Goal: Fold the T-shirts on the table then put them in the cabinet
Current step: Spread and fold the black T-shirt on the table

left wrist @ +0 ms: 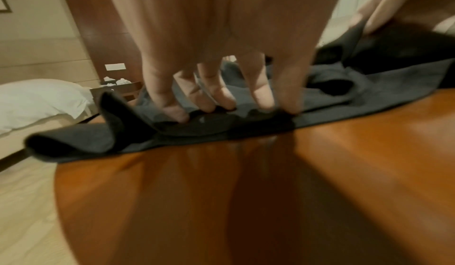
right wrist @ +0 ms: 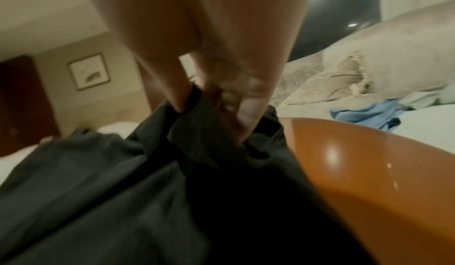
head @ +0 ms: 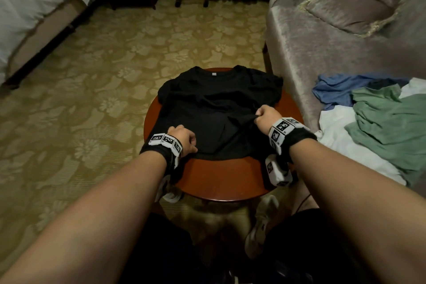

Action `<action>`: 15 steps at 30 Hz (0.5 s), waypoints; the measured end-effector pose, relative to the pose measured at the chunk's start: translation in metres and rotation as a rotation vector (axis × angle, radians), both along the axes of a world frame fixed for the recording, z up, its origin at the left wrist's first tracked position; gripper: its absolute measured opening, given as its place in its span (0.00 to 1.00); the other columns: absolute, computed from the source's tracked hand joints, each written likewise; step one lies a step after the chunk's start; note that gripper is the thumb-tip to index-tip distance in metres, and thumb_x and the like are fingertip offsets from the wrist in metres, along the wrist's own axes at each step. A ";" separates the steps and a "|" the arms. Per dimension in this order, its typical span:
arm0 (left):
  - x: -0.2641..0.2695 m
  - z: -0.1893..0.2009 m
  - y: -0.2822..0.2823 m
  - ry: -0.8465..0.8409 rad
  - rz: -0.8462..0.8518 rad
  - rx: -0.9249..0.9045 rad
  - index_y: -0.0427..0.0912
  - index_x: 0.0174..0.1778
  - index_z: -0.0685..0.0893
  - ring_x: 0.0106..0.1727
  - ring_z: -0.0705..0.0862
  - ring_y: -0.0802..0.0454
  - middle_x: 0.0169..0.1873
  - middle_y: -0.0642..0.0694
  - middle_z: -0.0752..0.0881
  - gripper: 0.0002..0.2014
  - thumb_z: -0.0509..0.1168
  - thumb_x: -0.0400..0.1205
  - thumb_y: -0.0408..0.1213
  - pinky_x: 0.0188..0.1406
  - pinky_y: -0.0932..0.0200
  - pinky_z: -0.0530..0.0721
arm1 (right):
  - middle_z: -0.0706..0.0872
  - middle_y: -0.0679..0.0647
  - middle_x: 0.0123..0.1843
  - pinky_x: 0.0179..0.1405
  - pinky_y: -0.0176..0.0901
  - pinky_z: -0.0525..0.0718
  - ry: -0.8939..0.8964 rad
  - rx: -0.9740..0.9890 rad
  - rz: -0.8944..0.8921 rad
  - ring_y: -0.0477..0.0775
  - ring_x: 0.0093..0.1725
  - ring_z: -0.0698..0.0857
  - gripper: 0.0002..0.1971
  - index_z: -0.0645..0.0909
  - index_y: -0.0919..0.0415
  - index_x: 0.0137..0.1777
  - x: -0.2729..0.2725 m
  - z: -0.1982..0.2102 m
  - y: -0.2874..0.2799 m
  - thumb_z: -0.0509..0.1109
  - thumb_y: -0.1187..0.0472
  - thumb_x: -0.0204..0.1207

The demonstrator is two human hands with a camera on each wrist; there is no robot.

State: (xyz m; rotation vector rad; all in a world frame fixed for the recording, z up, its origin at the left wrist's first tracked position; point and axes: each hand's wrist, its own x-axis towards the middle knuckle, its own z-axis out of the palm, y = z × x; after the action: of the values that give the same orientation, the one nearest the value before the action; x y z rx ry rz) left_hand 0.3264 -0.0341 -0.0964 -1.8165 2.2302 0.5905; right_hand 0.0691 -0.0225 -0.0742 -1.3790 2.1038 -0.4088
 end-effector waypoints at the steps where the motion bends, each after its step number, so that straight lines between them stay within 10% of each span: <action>1: 0.000 0.000 0.000 0.013 -0.013 -0.013 0.50 0.45 0.88 0.63 0.75 0.42 0.55 0.47 0.81 0.05 0.71 0.78 0.46 0.61 0.55 0.75 | 0.78 0.57 0.46 0.37 0.43 0.69 -0.018 -0.020 -0.035 0.57 0.40 0.76 0.04 0.71 0.57 0.46 -0.005 0.003 -0.001 0.61 0.67 0.77; 15: 0.025 0.031 -0.016 0.462 0.486 -0.157 0.41 0.49 0.73 0.56 0.80 0.36 0.44 0.43 0.77 0.06 0.53 0.87 0.38 0.48 0.54 0.71 | 0.80 0.64 0.64 0.54 0.47 0.75 0.186 -0.037 -0.043 0.67 0.62 0.79 0.10 0.77 0.64 0.58 -0.050 0.025 0.006 0.56 0.61 0.84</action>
State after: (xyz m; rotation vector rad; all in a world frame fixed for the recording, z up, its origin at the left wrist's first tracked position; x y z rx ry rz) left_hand 0.3516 -0.0500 -0.0650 -2.5512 2.1317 1.0386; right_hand 0.0190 -0.0162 -0.0494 -1.4438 2.2897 -0.3501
